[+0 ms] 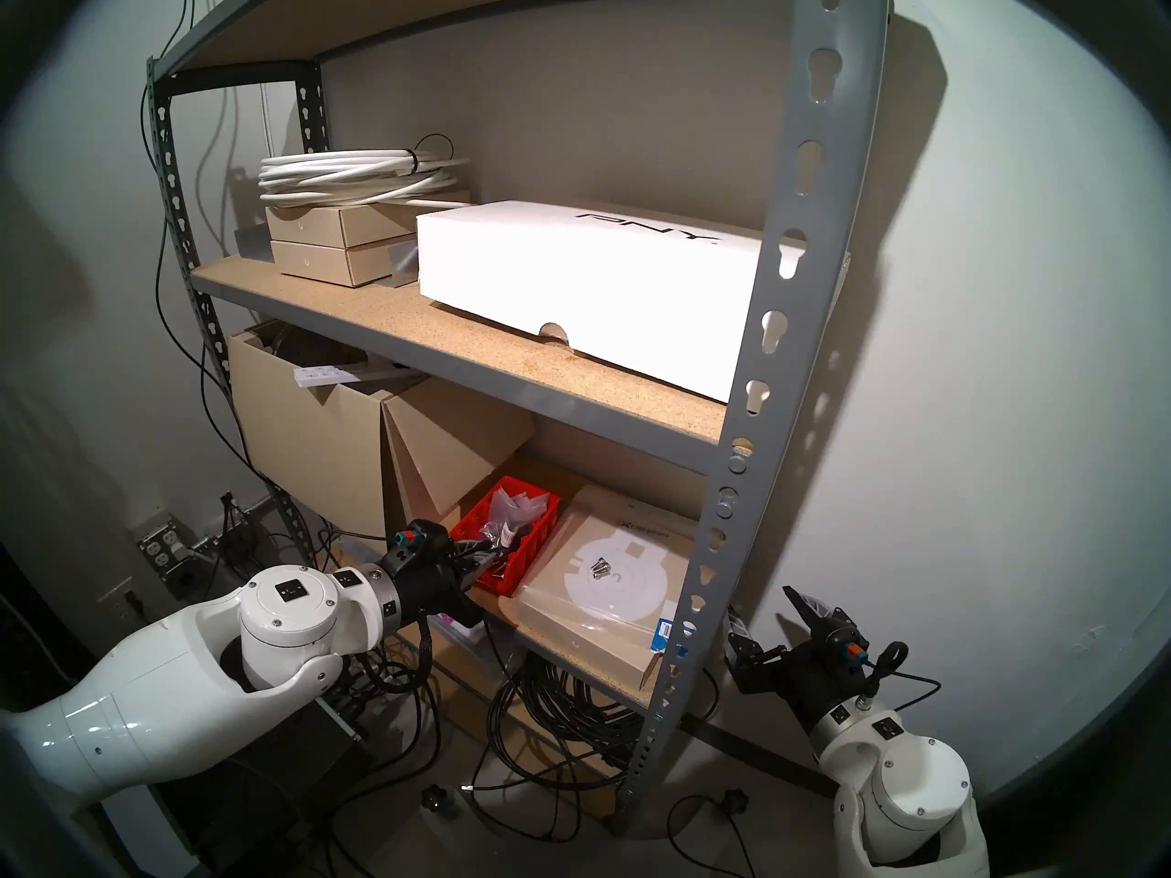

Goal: Organize the rack shelf by putting things into a case

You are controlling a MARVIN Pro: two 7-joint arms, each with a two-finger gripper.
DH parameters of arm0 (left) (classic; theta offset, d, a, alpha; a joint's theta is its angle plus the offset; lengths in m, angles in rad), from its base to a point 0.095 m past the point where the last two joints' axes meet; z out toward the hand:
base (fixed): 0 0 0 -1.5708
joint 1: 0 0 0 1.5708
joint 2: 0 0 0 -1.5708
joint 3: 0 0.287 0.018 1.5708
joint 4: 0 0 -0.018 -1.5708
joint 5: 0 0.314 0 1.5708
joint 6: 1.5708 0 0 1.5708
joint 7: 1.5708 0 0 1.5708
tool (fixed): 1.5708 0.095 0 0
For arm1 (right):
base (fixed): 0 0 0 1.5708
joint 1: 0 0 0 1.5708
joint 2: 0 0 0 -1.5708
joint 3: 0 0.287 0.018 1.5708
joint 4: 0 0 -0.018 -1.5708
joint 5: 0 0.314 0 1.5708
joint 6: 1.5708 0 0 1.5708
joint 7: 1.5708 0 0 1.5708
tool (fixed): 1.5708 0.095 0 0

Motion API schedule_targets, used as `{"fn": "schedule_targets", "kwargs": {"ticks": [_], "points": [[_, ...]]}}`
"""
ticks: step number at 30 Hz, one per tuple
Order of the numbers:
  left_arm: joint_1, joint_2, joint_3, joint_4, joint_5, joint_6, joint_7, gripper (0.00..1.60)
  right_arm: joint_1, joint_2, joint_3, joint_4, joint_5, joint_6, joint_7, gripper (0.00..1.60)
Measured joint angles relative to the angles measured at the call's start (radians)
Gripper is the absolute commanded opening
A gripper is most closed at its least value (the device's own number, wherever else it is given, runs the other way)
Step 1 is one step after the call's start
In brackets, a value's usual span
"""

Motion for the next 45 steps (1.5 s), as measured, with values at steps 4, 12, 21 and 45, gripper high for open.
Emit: {"fn": "schedule_targets", "kwargs": {"ticks": [4, 12, 21, 45], "points": [[-0.012, -0.013, 0.004, 0.012, 0.012, 0.001, 0.011, 0.0, 0.0, 0.0, 0.0, 0.0, 0.0, 0.0, 0.0, 1.6], [-0.035, -0.034, 0.016, 0.015, 0.029, 0.025, 0.02, 0.0, 0.0, -0.001, 0.0, 0.0, -0.001, 0.0, 0.001, 1.6], [-0.051, -0.049, 0.032, 0.04, 0.052, 0.039, 0.017, 0.05, 0.0, -0.002, 0.001, 0.0, -0.002, 0.0, 0.002, 1.6], [-0.074, -0.076, 0.056, 0.083, 0.102, 0.039, 0.005, 0.19, 0.0, -0.003, 0.001, 0.0, -0.003, 0.0, 0.003, 1.6]]}}
